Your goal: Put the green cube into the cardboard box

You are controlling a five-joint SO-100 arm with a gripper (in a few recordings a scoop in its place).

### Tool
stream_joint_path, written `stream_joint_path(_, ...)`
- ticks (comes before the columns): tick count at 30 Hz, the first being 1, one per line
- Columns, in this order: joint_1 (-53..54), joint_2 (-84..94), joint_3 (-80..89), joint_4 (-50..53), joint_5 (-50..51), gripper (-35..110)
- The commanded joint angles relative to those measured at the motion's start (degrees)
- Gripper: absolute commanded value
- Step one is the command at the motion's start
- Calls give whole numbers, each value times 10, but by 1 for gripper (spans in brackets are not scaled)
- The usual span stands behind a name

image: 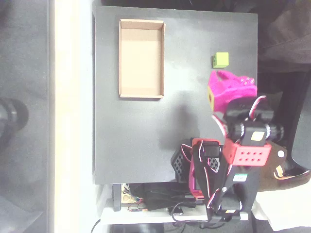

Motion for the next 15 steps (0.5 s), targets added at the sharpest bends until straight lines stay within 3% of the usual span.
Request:
stream_joint_path(1,4,-70,-108,5,2,2)
stream_joint_path(11,53,-267,-272,-2,2,2)
stream_joint_path(15,72,-327,-308,-65,1,2)
